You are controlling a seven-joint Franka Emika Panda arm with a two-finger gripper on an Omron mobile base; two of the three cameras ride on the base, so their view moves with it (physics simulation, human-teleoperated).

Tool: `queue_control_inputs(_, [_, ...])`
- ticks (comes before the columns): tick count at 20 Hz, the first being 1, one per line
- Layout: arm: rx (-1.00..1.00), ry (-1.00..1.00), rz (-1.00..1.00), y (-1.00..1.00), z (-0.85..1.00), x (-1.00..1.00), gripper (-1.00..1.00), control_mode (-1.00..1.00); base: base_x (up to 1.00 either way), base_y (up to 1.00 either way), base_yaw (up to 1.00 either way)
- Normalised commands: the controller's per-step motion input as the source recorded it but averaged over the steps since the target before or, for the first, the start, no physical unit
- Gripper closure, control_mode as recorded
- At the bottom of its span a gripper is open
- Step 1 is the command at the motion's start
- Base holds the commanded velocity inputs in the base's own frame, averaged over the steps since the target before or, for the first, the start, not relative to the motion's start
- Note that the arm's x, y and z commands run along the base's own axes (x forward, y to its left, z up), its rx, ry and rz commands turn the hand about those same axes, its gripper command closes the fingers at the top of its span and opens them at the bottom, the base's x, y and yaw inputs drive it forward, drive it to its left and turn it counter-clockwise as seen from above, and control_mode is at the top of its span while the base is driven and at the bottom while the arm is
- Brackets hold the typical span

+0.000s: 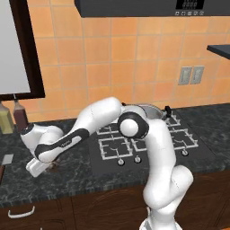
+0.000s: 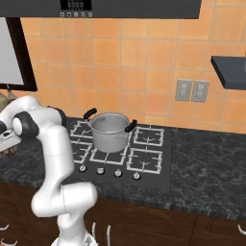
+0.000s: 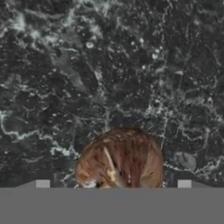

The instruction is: Put the lemon wedge and mushroom in the pot. Retrieve the spatula and lightly stir the vegetables in the pot.

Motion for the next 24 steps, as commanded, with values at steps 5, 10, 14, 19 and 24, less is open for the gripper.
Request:
queue_control_inputs(5, [-0.02,0.03,0.0,0.0,-0.11,0.38,-1.0,-1.0,0.0,0.0,0.0])
queue_control_inputs(10, [0.0,0.17,-0.03,-0.25,-0.19,-0.01,-1.0,-1.0,0.0,0.0,0.0])
queue_control_inputs(14, [0.0,0.17,-0.05,-0.42,-0.07,-0.19,-1.0,-1.0,0.0,0.0,0.0])
queue_control_inputs(19, [0.0,0.12,-0.02,-0.25,-0.08,-0.06,-1.0,-1.0,0.0,0.0,0.0])
queue_control_inputs(24, [0.0,0.1,0.0,-0.02,-0.19,-0.04,-1.0,-1.0,0.0,0.0,0.0])
